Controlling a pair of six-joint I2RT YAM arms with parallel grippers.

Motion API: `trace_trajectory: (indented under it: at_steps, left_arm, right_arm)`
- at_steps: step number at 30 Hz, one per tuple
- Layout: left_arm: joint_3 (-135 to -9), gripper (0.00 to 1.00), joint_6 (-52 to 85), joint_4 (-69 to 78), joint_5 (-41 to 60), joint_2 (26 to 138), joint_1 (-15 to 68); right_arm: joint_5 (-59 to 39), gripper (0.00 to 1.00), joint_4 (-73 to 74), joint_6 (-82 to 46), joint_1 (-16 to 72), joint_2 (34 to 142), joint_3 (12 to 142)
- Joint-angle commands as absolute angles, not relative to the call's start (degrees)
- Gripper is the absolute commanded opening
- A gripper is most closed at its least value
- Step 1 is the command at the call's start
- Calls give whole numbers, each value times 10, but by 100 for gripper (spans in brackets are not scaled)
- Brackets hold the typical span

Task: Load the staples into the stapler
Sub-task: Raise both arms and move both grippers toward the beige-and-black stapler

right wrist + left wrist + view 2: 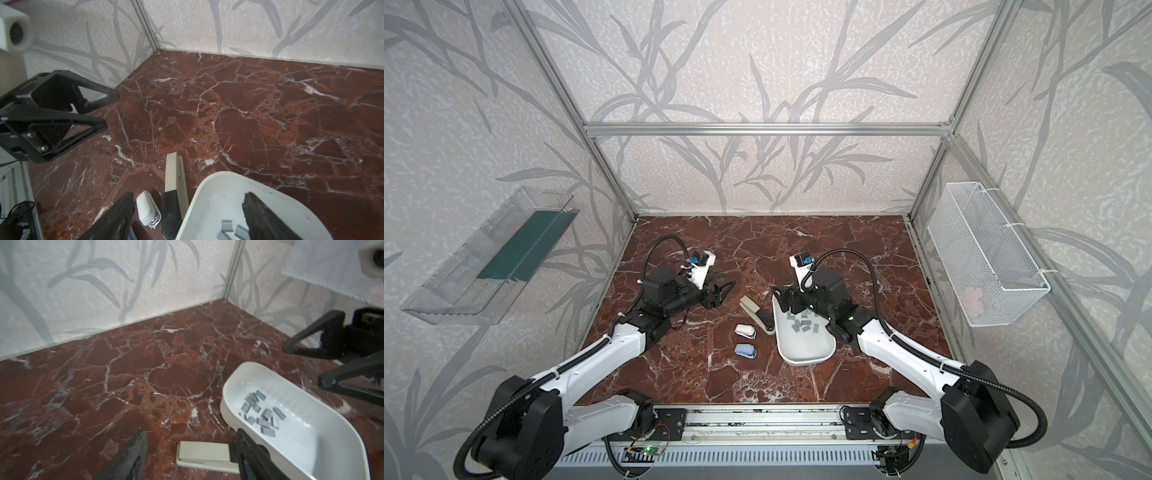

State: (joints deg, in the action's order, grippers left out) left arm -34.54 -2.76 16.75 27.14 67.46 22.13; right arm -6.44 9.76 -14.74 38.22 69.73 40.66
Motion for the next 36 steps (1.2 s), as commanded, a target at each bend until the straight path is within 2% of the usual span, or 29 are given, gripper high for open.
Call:
trace_trajectory:
  at_steps: [1, 3, 6, 8, 11, 16, 20, 25, 29, 32, 36]
  left_arm:
    - [-363, 65, -128, 116, 267, 690, 255]
    - [-363, 61, -123, 117, 262, 707, 264]
    - [-363, 48, -114, 109, 291, 719, 273]
    - [-342, 47, -106, 120, 279, 708, 290]
    - [-281, 46, -88, 157, 183, 665, 346]
    - [-176, 30, 68, 259, 63, 576, 394]
    - [-78, 33, 108, 350, -2, 488, 446]
    - [-74, 37, 104, 278, -61, 429, 491]
    - [-61, 36, 111, 290, -77, 429, 530]
    - [-50, 36, 115, 318, -101, 458, 560]
    - [-62, 35, 120, 348, -123, 537, 581]
  right_arm:
    - [-21, 79, 88, -132, 411, 712, 423]
    - [-14, 77, 84, -138, 421, 717, 419]
    - [-15, 74, 82, -143, 437, 703, 402]
    - [1, 74, 81, -147, 452, 687, 385]
    - [23, 73, 69, -161, 461, 656, 357]
    - [65, 71, 40, -182, 461, 583, 310]
    - [85, 70, 26, -203, 461, 516, 268]
    - [72, 67, 29, -221, 461, 473, 238]
    - [22, 63, 53, -213, 476, 489, 245]
    - [36, 59, 64, -213, 519, 528, 264]
    - [54, 47, 89, -243, 579, 604, 285]
